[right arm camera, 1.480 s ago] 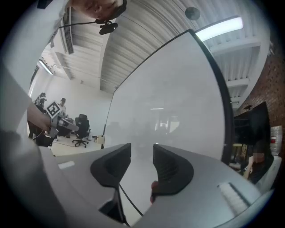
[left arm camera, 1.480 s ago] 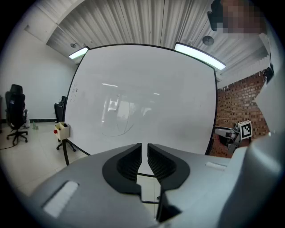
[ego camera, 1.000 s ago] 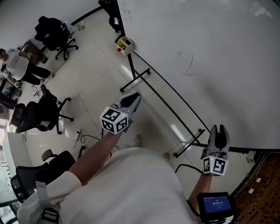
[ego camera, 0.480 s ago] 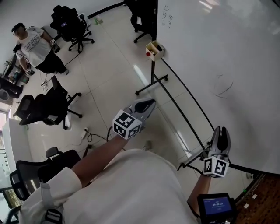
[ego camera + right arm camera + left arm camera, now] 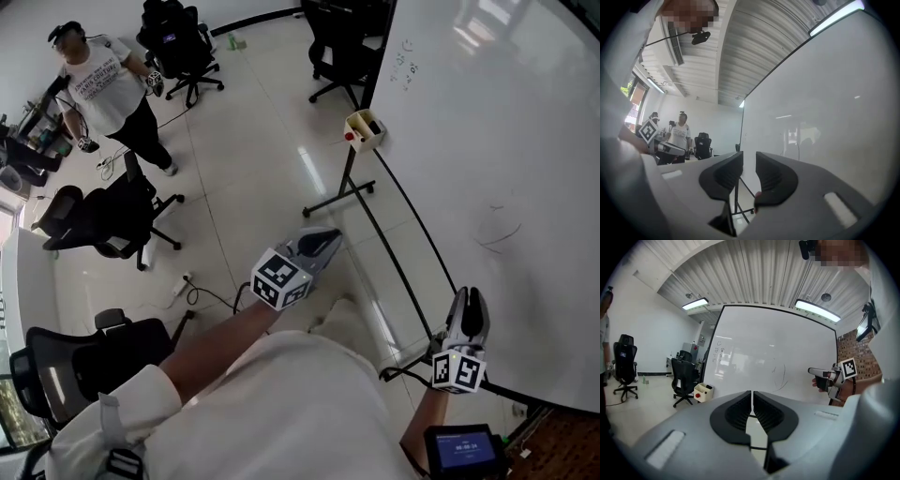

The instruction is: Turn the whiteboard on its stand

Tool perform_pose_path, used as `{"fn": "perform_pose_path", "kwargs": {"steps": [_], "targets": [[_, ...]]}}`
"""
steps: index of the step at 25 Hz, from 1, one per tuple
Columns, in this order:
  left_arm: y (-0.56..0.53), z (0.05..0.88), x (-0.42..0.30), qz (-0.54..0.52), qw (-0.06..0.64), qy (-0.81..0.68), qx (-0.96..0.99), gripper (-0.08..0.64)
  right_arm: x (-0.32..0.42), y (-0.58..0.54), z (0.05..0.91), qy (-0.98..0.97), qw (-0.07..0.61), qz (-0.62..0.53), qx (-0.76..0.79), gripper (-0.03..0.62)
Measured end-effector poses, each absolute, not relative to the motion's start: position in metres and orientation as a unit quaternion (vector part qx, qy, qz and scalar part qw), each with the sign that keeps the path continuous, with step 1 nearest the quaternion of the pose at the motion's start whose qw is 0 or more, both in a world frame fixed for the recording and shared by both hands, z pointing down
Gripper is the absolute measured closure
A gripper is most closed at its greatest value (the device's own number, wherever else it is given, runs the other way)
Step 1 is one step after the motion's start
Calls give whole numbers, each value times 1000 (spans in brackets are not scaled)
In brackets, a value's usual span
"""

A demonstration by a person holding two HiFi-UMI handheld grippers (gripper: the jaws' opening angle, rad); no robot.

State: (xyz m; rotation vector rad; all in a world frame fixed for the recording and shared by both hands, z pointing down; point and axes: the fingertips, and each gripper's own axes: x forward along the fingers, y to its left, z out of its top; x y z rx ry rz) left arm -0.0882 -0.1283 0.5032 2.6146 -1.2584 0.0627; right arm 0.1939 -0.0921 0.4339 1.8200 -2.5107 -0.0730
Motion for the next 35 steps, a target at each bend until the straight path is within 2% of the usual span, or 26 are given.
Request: {"fn": "perform_pose_path", "kwargs": {"steps": [12, 35], "targets": [[-141, 510, -123, 9, 129, -461, 878, 525, 157, -125, 435, -837, 40, -25, 545, 506], [-211, 514, -173, 46, 125, -486, 863, 522, 77, -232, 465, -870, -13, 14, 492, 514]]}}
